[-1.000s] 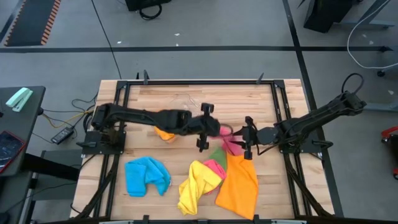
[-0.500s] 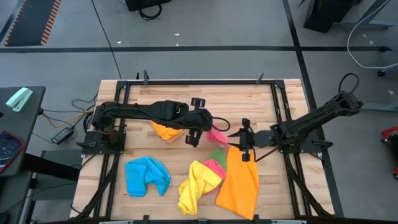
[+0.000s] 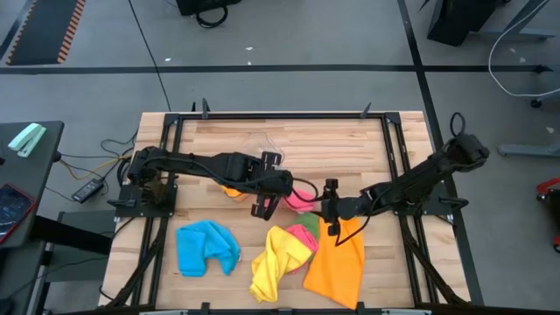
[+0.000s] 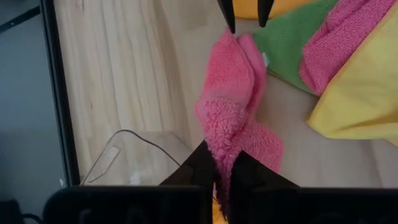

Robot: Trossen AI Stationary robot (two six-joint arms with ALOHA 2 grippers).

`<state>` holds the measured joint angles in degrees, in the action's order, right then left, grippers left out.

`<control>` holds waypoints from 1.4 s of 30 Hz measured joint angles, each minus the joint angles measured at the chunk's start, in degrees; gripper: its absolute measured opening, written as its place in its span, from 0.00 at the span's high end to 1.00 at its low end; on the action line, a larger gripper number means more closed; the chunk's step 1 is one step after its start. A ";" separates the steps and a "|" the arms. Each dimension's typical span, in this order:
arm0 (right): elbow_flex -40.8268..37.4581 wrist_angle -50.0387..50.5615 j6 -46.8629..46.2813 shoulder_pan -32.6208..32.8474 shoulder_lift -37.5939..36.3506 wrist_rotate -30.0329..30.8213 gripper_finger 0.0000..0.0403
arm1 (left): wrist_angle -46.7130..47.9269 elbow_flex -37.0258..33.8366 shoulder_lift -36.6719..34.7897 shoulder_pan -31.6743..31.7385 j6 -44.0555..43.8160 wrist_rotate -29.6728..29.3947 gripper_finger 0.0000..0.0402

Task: Fold microfiber towels
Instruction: Fold the pink microfiber towel

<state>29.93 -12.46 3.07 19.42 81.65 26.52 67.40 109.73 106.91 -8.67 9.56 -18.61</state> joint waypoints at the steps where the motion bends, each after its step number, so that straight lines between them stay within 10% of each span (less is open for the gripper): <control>1: 0.00 -0.15 0.17 -0.17 0.59 0.01 0.54 | 0.06 0.00 0.00 -0.02 -0.03 0.00 0.96; 18: 0.02 -3.57 4.66 -1.05 11.12 8.38 0.43 | 0.13 0.00 0.00 0.17 -1.57 0.89 0.97; 36: 0.02 -3.04 6.43 -3.08 11.04 7.90 0.97 | -0.30 0.00 0.00 0.17 -1.42 0.92 0.93; 42: 0.58 4.80 7.17 -2.82 5.60 8.71 0.99 | -1.67 0.00 0.00 0.17 1.38 0.92 0.98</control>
<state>30.52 -7.66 10.24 16.60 87.25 35.23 65.73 109.73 106.91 -8.49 10.94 -17.69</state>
